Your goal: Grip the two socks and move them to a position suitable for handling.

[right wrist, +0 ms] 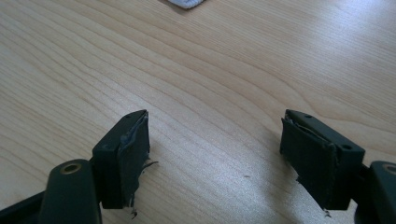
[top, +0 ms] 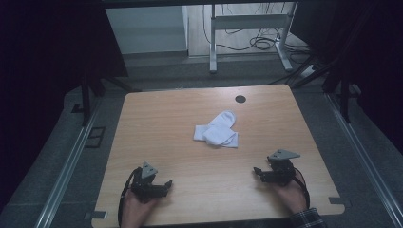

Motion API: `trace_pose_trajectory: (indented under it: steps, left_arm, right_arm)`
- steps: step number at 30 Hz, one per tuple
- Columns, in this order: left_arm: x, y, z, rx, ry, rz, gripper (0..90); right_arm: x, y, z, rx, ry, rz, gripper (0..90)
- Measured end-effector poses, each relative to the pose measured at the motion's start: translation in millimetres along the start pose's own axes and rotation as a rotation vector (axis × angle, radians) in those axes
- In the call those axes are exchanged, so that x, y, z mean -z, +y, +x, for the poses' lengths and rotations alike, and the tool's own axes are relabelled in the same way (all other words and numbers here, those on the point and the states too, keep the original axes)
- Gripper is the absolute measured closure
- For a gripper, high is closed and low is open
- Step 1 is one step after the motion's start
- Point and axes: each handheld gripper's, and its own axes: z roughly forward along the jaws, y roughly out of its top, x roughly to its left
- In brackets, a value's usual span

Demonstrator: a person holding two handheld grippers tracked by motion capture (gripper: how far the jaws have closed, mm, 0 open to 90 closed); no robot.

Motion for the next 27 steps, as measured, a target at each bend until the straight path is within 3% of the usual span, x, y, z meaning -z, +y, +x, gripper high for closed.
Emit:
trace_pose_trajectory:
  steps: [21, 27]
  left_arm:
    - [0.0, 0.0, 0.0, 0.000, 0.000, 0.000, 11.3]
    - [0.0, 0.0, 0.0, 0.001, 0.000, 0.000, 11.3]
  right_arm:
    - [0.1, 0.0, 0.0, -0.001, -0.001, -0.001, 24.5]
    - [-0.1, 2.0, -1.3, -0.017, 0.015, -0.005, 30.2]
